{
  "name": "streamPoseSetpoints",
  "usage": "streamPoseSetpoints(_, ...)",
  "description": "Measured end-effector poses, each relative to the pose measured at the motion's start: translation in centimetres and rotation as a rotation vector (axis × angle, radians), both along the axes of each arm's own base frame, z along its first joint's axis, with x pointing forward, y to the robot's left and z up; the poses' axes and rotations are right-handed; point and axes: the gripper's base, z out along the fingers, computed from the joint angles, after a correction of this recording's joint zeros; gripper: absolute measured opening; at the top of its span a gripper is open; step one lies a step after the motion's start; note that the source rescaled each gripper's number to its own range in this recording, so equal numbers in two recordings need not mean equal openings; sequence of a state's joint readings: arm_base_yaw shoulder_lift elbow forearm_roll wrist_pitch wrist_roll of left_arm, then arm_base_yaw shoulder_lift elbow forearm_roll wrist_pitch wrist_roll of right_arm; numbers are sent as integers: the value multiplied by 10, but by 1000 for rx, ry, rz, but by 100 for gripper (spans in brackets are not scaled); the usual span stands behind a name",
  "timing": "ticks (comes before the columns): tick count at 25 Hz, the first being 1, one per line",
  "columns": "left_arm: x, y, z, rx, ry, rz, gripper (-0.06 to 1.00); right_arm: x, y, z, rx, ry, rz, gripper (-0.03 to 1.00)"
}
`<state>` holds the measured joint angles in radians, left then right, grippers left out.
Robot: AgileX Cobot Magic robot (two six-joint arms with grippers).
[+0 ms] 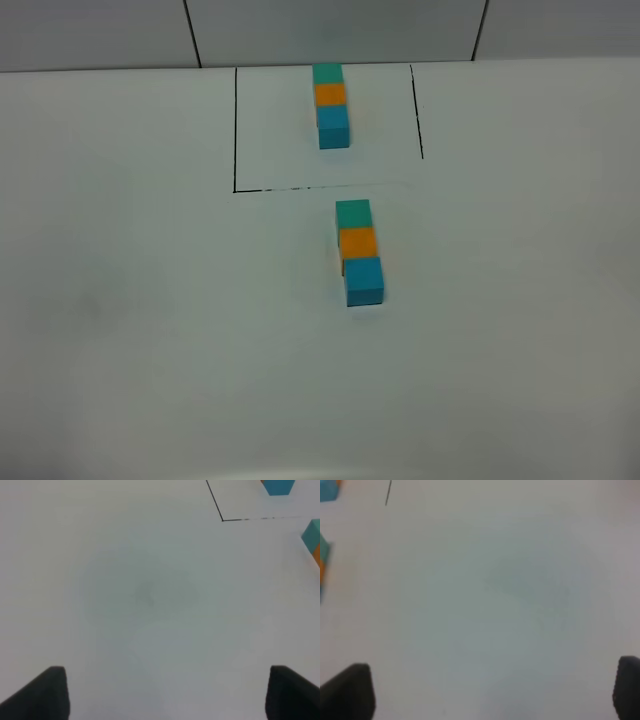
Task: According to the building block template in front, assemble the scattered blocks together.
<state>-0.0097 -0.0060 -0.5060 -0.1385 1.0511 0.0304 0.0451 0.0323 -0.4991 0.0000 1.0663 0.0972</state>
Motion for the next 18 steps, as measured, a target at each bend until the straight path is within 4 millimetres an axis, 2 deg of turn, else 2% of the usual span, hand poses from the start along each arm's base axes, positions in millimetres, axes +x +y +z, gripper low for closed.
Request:
streamPoseSetpoints(11,0,0,0,0,0,0,76,-5,2,-2,-27,-39,38,57)
streamPoseSetpoints(18,0,0,0,0,0,0,76,-5,3,-2,-72,-40,74,52)
